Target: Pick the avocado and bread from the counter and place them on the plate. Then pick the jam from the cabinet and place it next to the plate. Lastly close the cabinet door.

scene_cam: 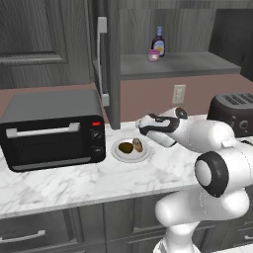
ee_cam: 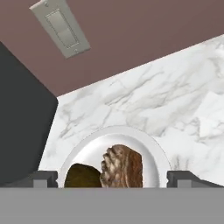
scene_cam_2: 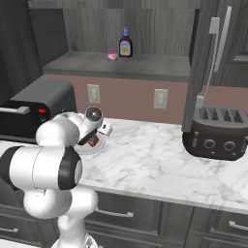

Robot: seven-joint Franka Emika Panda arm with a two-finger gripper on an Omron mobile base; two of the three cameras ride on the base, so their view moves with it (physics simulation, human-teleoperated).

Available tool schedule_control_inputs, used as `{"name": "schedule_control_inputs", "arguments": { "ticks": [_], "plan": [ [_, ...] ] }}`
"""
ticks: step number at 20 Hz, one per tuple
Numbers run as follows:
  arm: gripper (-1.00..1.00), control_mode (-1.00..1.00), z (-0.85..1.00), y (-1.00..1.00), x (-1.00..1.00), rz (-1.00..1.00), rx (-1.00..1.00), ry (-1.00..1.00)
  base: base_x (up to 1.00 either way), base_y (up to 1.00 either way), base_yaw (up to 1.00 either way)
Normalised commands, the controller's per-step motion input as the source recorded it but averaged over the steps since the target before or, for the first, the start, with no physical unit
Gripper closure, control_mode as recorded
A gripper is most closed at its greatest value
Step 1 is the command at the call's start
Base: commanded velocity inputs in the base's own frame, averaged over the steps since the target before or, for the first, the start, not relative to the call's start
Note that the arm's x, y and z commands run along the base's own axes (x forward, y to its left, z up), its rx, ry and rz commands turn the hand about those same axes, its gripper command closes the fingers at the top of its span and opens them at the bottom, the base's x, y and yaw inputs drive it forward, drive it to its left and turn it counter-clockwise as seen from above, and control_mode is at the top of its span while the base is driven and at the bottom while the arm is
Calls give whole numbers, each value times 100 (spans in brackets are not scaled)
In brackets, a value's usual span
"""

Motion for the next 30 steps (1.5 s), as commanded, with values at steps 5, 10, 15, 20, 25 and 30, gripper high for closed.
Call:
{"name": "schedule_control_inputs", "arguments": {
  "ticks": [5, 10, 15, 20, 25, 30],
  "plan": [
    [-100, -100, 8, -34, -30, 6, 1, 2, 0, 0, 0],
    [-100, -100, 21, -16, -35, 0, -2, 6, 0, 0, 0],
    [-100, -100, 68, -2, -29, 0, -9, 2, 0, 0, 0],
    [-100, -100, 72, -4, -9, 0, -10, 6, 0, 0, 0],
    [-100, -100, 58, -15, -1, 0, -11, 9, 0, 0, 0],
    [-100, -100, 30, -46, -31, 11, -1, 0, 0, 0, 0]
  ]
}}
